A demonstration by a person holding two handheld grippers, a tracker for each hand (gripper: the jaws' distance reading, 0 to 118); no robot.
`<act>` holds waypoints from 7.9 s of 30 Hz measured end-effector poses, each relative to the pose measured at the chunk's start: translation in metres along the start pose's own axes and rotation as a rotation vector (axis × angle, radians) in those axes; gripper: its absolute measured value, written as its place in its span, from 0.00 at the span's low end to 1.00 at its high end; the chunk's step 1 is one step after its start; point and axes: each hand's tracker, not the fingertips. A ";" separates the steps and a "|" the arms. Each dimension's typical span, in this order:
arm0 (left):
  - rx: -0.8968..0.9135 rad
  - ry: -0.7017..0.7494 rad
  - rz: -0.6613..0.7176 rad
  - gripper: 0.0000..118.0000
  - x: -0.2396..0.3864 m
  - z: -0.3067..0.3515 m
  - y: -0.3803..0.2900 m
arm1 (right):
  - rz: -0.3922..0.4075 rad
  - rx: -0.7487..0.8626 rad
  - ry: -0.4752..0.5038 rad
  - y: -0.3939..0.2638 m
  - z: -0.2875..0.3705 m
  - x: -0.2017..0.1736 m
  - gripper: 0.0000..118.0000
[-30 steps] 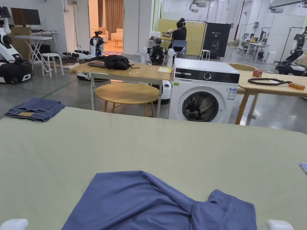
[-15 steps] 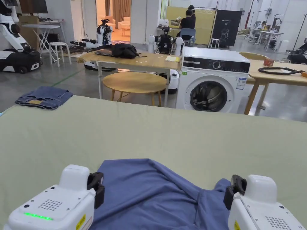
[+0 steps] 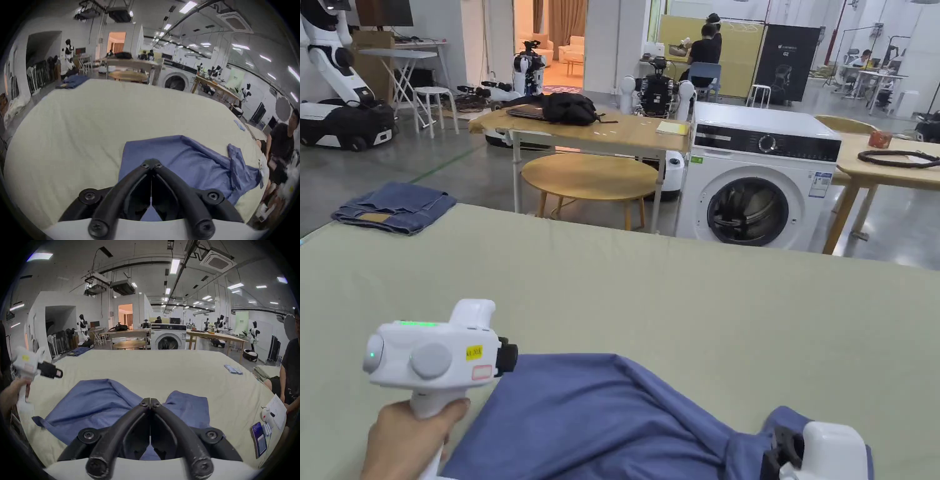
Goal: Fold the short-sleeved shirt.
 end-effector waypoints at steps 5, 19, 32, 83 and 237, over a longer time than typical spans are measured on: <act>-0.182 0.010 0.072 0.25 -0.024 -0.068 0.043 | -0.015 -0.059 -0.032 -0.008 -0.018 0.020 0.00; -0.367 0.189 -0.243 0.42 0.031 -0.150 0.023 | -0.027 -0.172 -0.124 -0.028 -0.033 0.065 0.00; -0.240 0.097 -0.297 0.00 0.030 -0.093 0.011 | -0.210 -0.526 -0.143 0.034 -0.124 0.168 0.59; 0.362 0.074 -0.149 0.00 0.068 0.217 0.194 | 0.005 0.224 -0.230 0.331 0.016 0.116 0.00; -0.186 0.240 0.097 0.00 -0.054 -0.011 -0.060 | -0.033 -0.575 0.032 0.109 -0.299 0.118 0.51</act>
